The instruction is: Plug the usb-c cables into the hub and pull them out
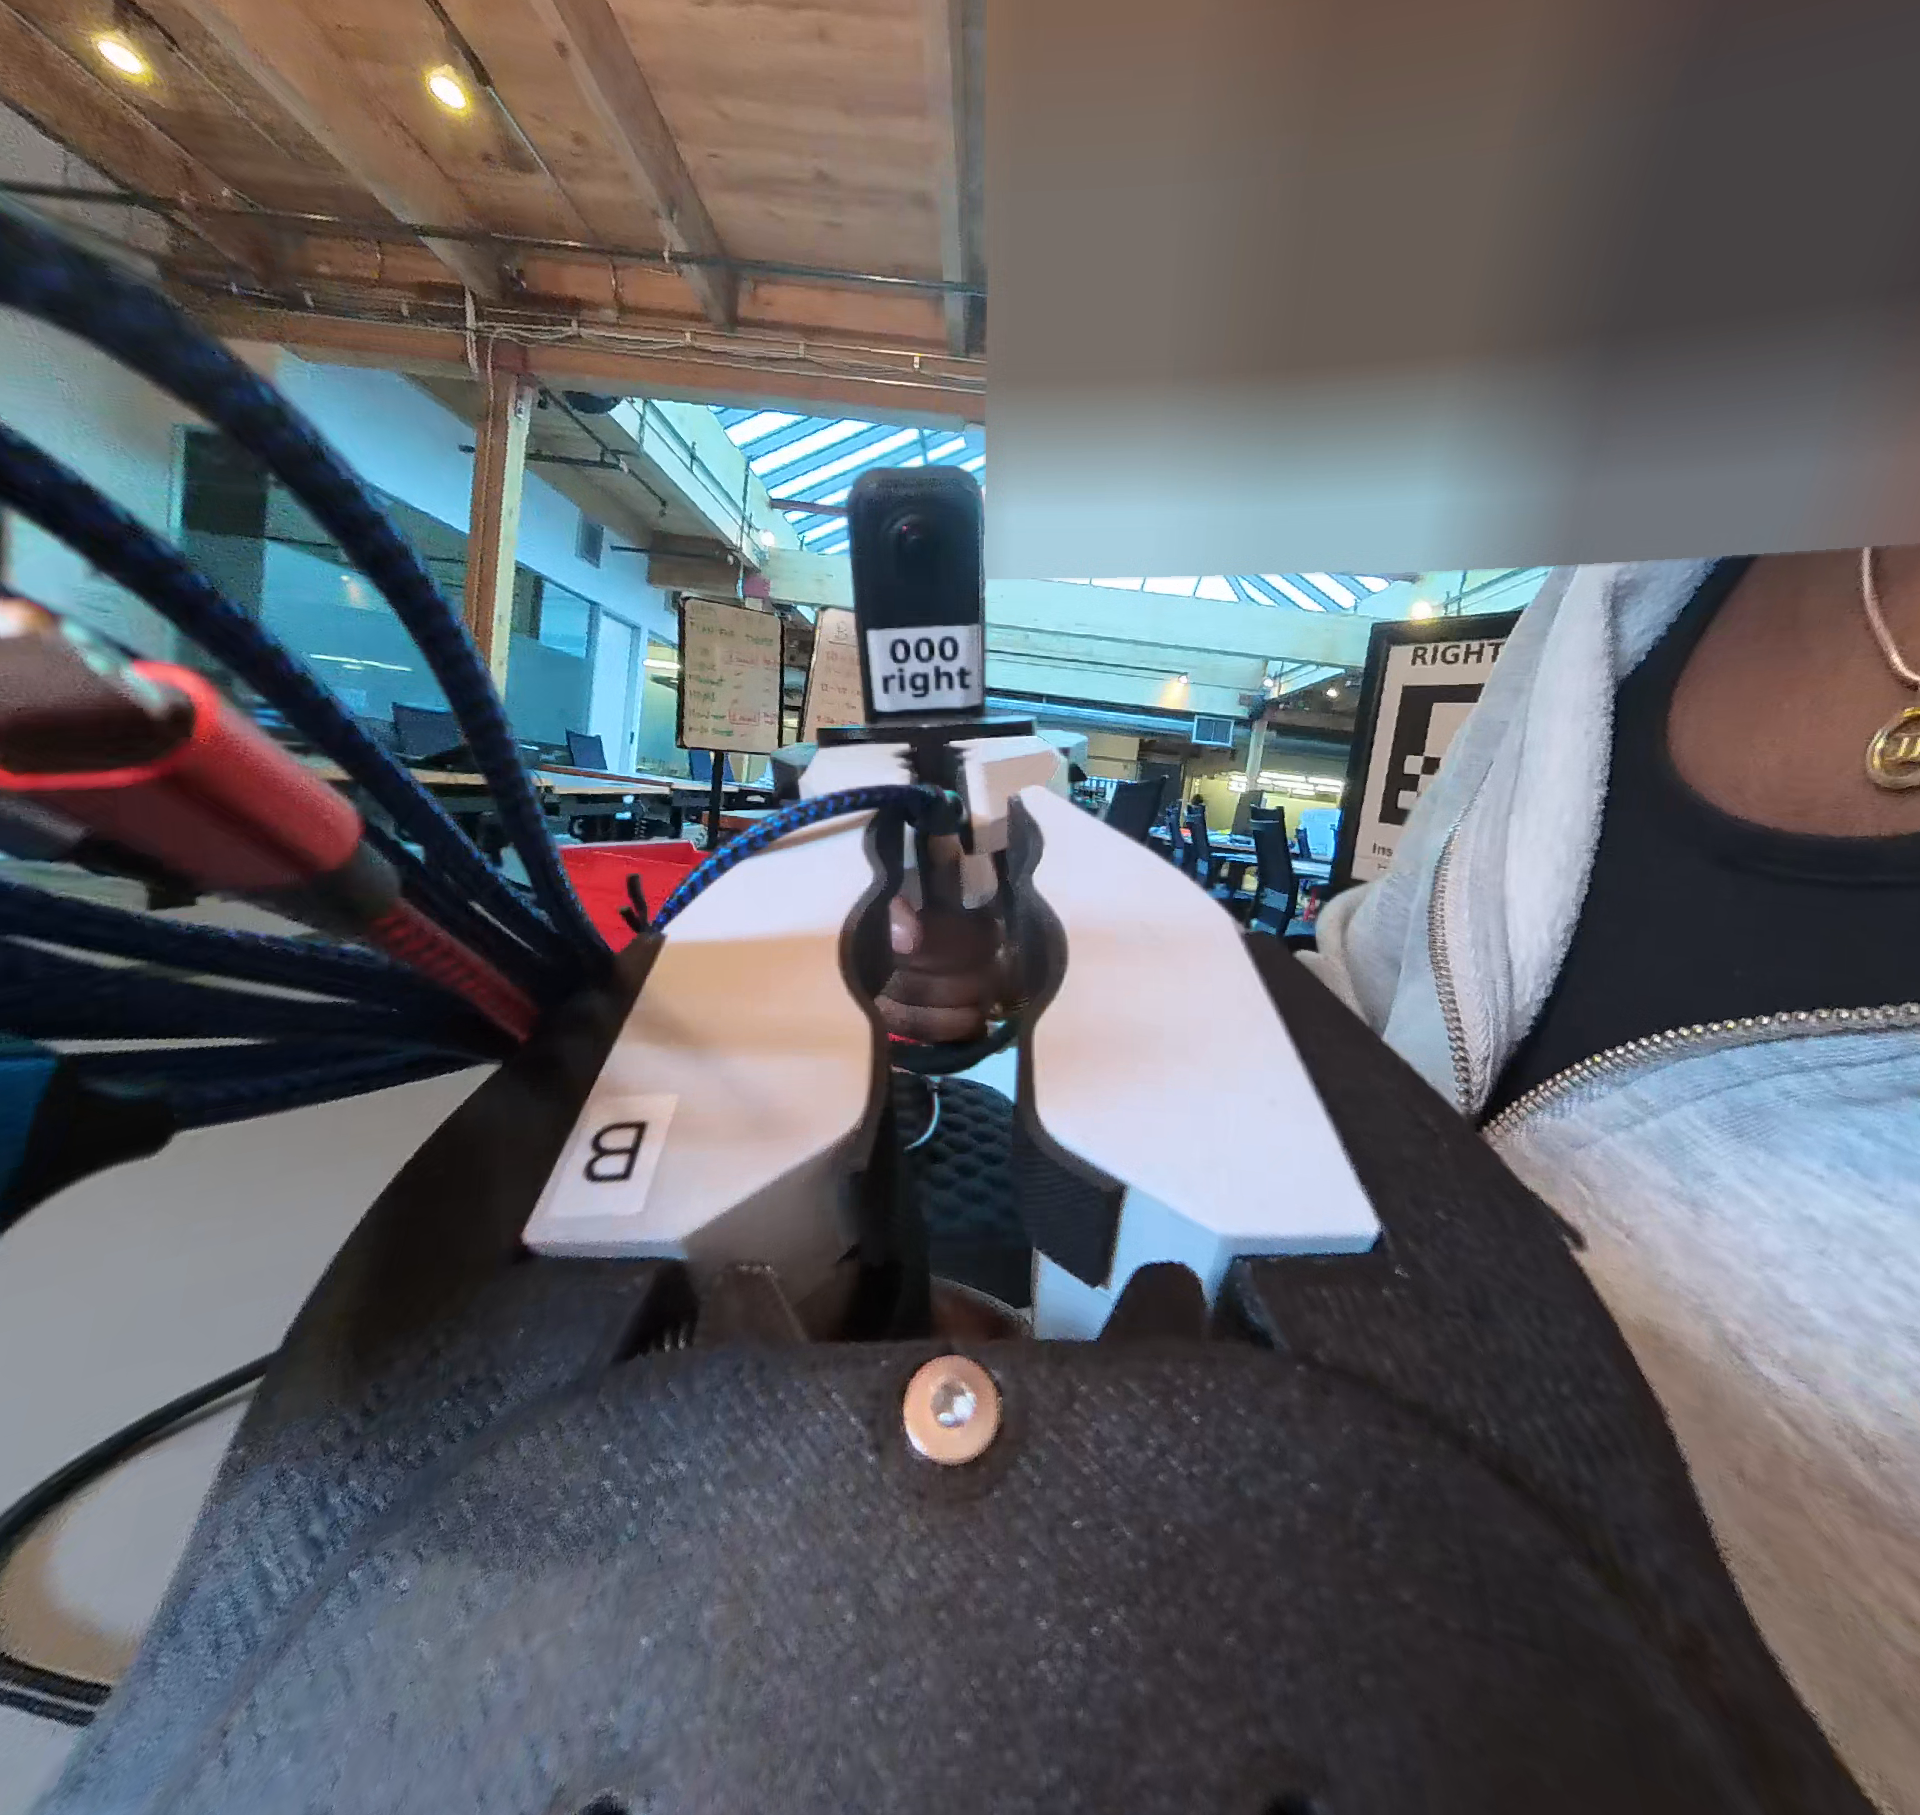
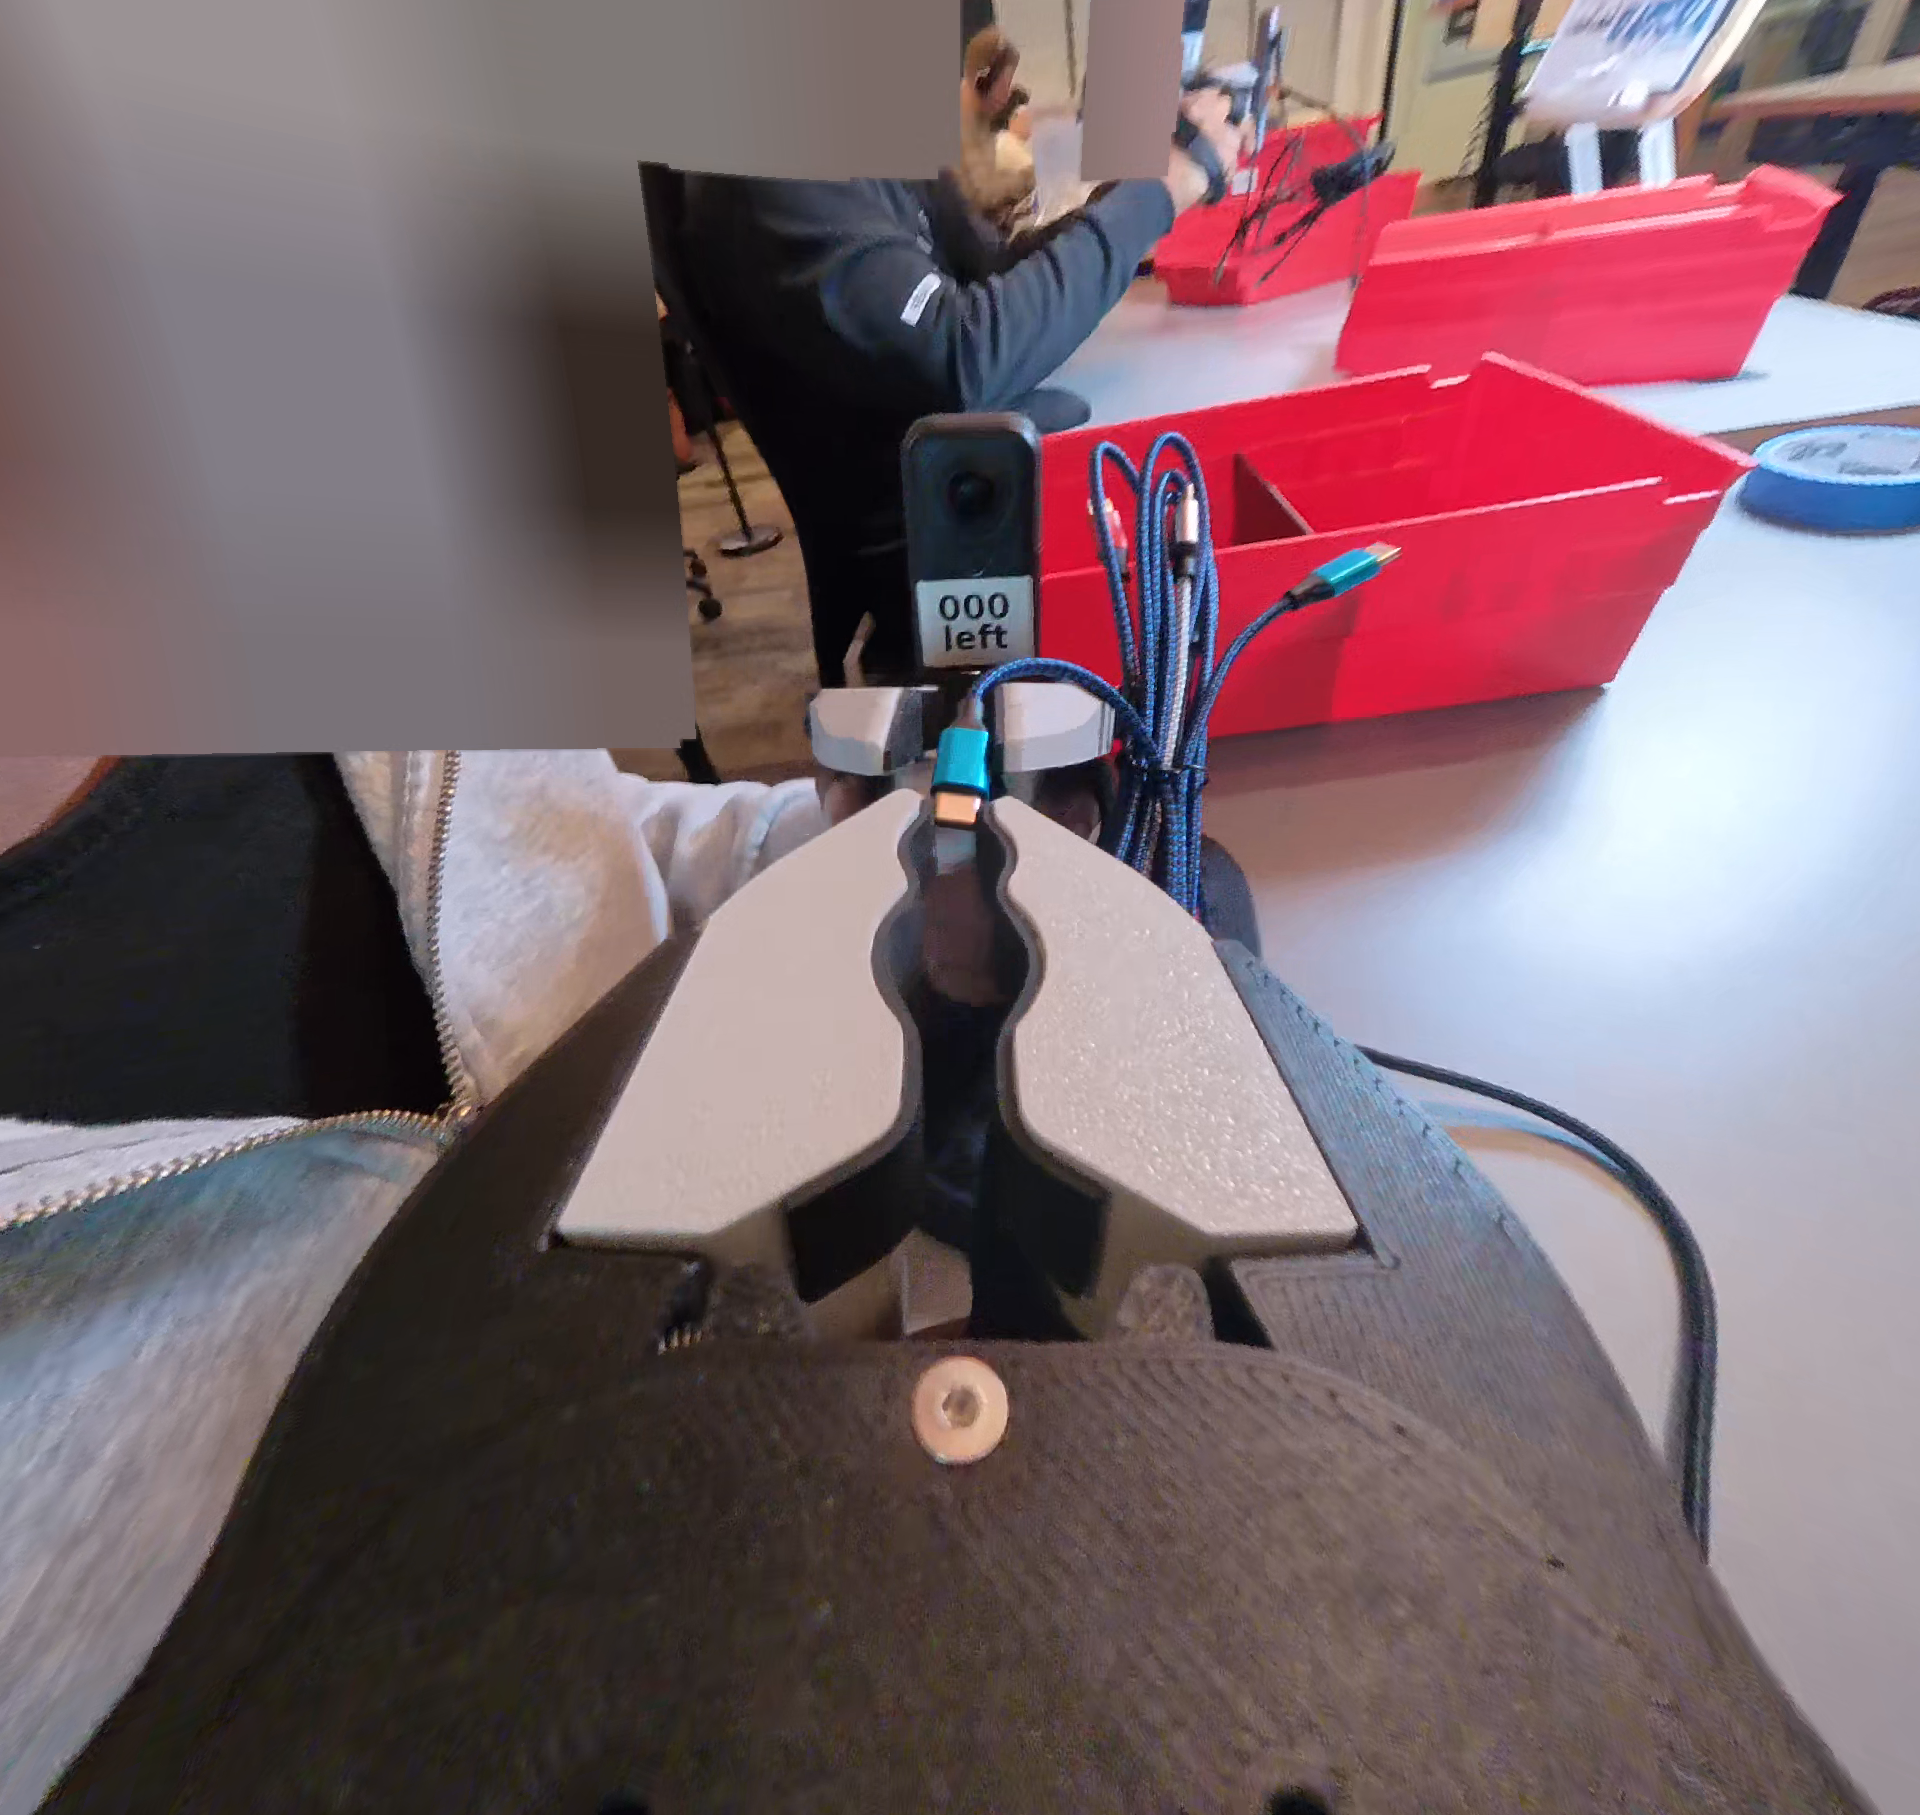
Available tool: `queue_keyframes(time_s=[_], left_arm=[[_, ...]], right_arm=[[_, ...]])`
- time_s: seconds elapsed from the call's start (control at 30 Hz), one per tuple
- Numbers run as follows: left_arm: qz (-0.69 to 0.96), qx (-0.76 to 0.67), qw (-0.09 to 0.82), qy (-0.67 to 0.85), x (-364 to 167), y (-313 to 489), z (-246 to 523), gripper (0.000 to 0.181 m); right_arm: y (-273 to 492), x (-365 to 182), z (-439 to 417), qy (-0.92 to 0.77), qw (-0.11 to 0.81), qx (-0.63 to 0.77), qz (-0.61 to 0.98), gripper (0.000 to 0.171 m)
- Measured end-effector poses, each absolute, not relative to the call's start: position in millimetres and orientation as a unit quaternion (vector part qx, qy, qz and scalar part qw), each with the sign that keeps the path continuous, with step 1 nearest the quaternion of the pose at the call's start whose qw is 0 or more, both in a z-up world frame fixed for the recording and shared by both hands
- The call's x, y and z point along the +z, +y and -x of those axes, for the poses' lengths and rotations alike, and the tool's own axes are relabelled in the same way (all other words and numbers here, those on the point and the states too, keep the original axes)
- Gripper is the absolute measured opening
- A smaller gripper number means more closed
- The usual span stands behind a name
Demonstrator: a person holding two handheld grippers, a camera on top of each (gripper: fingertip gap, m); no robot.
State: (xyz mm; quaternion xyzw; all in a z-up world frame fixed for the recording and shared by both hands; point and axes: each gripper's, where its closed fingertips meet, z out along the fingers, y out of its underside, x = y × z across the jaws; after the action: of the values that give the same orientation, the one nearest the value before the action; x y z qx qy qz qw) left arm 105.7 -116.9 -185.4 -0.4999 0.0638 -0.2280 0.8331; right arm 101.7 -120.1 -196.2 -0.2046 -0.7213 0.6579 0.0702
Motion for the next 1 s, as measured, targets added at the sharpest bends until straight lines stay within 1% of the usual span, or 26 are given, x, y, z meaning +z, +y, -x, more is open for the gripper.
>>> queue_keyframes(time_s=[0.13,0.3,0.43,0.47,0.53,0.67,0.77,1.0], left_arm=[[0.5,-0.227,0.834,0.053,-185.8,-116.0,-102.1,0.012],[0.499,-0.225,0.835,0.055,-185.5,-117.4,-101.1,0.011],[0.484,-0.21,0.848,0.043,-181.9,-120.0,-95.7,0.011],[0.48,-0.207,0.851,0.041,-181.1,-120.8,-94.5,0.011],[0.48,-0.201,0.853,0.035,-181.0,-120.9,-92.2,0.011],[0.48,-0.198,0.854,0.045,-181.0,-121.2,-95.5,0.011],[0.483,-0.192,0.853,0.05,-181.5,-120.6,-96.8,0.011],[0.497,-0.195,0.843,0.068,-185.0,-118.1,-104.2,0.014]], right_arm=[[-121.6,-196.4,-101.7,-0.735,0.055,0.647,0.196,0.007],[-122.4,-195.6,-100.4,-0.753,0.062,0.628,0.188,0.007],[-124.8,-191.7,-94.9,-0.73,0.072,0.648,0.206,0.007],[-125.9,-190.8,-94.1,-0.719,0.073,0.659,0.211,0.008],[-128.0,-189.7,-94.6,-0.701,0.069,0.676,0.215,0.018],[-128.4,-188.4,-93.6,-0.682,0.066,0.694,0.222,0.01],[-127.6,-188.9,-94.2,-0.682,0.049,0.693,0.227,0.009],[-124.7,-193.8,-100.5,-0.738,0.047,0.643,0.198,0.008]])
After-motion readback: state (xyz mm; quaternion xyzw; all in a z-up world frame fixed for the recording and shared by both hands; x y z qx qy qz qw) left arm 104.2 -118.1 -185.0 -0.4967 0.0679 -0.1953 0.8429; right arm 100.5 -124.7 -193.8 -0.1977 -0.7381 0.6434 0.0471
